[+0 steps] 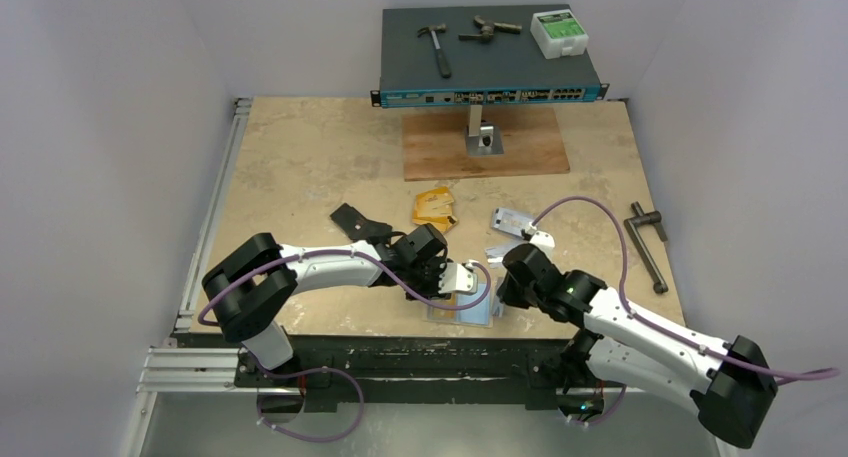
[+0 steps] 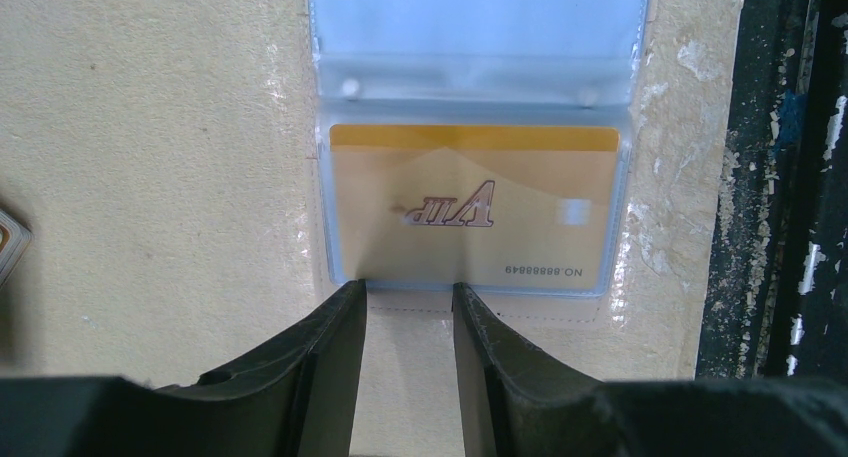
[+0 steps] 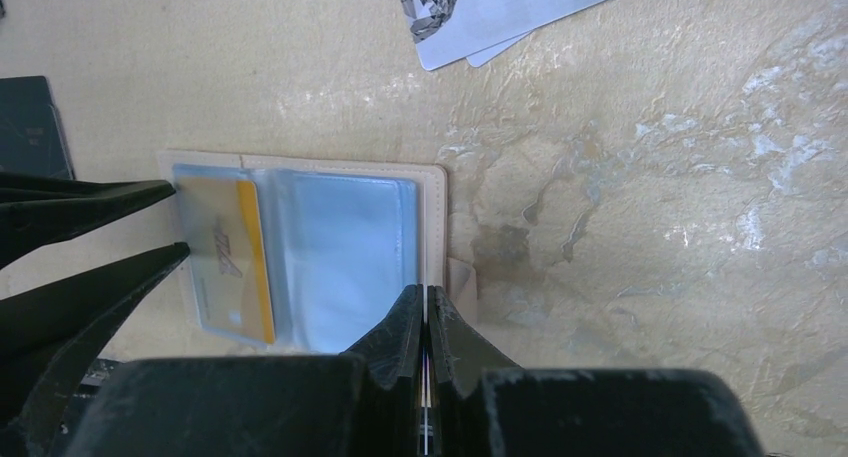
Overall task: Put the credit cards into the card holder
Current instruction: Insert the credit card into the card holder.
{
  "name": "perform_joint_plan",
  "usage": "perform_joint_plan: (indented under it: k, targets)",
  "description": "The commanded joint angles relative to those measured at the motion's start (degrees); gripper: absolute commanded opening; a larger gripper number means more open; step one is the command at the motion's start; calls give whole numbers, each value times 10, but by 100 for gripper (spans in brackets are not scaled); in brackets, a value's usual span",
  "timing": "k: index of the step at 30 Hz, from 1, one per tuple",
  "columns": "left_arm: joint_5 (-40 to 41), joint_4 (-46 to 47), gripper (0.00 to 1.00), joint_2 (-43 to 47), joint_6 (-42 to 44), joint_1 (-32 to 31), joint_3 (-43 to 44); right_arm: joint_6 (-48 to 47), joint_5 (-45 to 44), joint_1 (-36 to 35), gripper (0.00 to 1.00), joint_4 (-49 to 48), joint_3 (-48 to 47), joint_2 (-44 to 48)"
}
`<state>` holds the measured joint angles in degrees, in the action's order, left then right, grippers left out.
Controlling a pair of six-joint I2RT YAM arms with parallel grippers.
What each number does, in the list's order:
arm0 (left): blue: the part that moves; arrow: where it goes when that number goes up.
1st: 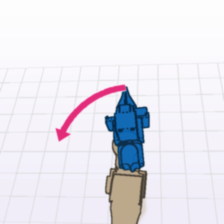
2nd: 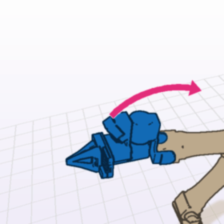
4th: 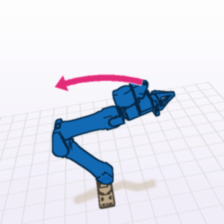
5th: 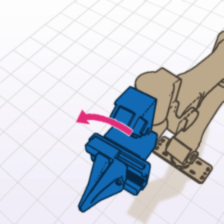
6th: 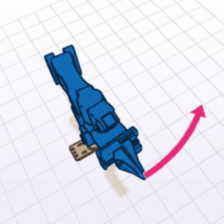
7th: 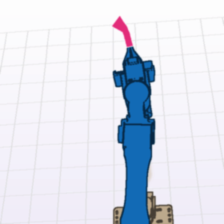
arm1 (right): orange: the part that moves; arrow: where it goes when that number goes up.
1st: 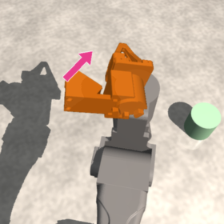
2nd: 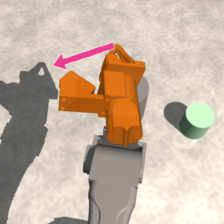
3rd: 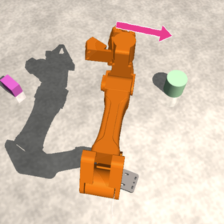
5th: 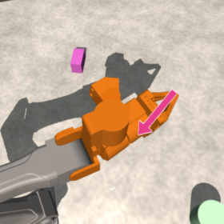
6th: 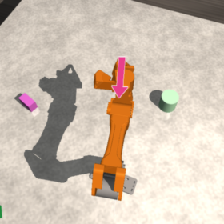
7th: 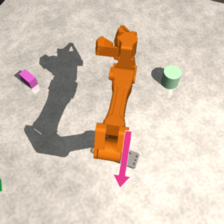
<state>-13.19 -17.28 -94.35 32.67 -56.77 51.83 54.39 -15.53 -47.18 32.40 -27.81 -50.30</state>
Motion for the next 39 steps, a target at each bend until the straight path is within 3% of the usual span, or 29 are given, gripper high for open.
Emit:
perform_joint_plan:
  k: [1, 39]
  targets:
    - [5, 0, 36, 7, 13, -3, -5, 4, -15, 2, 0, 13, -32, 14]
    - [5, -8, 36, 10, 16, -3, 0, 32, 20, 2, 0, -72, 51, 5]
